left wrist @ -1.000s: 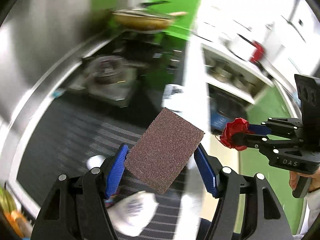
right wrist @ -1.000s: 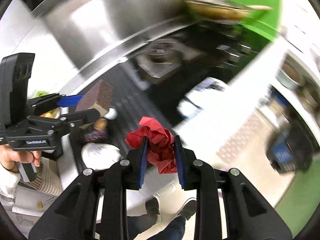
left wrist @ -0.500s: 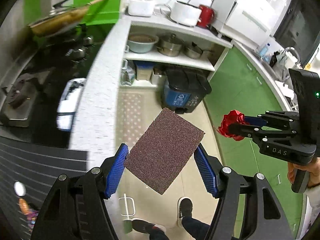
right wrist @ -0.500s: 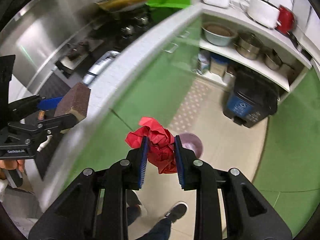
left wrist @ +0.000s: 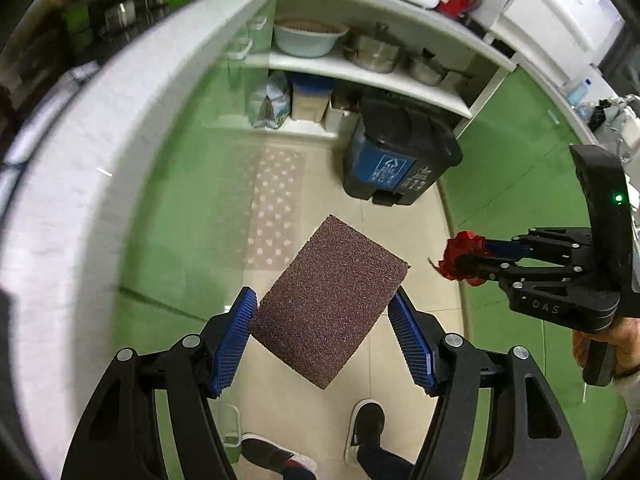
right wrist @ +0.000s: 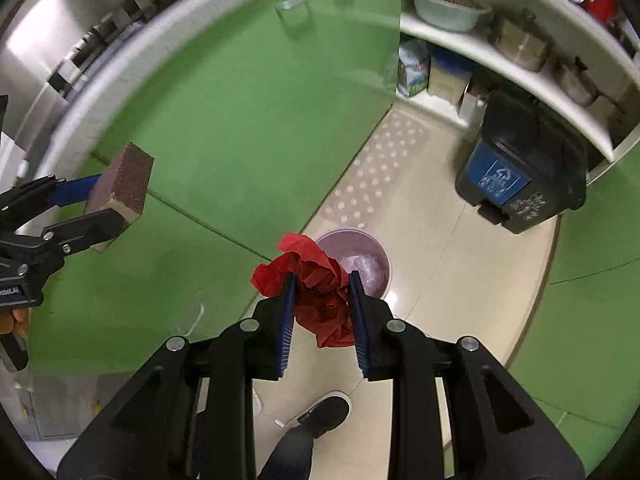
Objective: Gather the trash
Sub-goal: 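Carry the red cloth and brown sponge with both tools over the wastebasket, then open the right tool then the left, dropping cloth and sponge in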
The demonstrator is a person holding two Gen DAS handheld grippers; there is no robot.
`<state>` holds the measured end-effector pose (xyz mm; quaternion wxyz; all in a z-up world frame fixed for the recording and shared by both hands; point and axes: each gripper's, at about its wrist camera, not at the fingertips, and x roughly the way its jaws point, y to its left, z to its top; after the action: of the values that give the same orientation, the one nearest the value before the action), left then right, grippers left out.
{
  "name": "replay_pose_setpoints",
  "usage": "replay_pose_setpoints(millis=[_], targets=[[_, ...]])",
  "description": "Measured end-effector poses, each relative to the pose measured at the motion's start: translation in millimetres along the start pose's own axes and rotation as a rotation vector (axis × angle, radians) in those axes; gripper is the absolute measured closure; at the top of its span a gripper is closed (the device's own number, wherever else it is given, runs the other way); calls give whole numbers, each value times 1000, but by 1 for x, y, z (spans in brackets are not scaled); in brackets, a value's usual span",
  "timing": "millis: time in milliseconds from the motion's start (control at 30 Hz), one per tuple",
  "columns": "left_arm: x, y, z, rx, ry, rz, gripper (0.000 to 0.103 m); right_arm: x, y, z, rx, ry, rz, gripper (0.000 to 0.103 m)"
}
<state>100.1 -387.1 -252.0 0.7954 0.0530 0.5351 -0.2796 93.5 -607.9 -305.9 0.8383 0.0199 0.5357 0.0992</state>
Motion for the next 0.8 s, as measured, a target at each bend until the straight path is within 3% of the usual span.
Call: replay_pose_setpoints(millis=[300,500,567,633,800], targets=[[88,14,-3,-4,51,-10,37,121,-27,3,0,57,38,78],[124,24,-7,7,78,-19,37,167,-36,1,14,72,44,73],[133,24,-7,14,85,-20,37,177,-39,-1,21,74,40,60],[139,25,-7,18,90,-22,37,181,-43,-4,35,71,32,37],[153,23,-7,40,104,-32,37,183,-57,-12,82,59,15,16]])
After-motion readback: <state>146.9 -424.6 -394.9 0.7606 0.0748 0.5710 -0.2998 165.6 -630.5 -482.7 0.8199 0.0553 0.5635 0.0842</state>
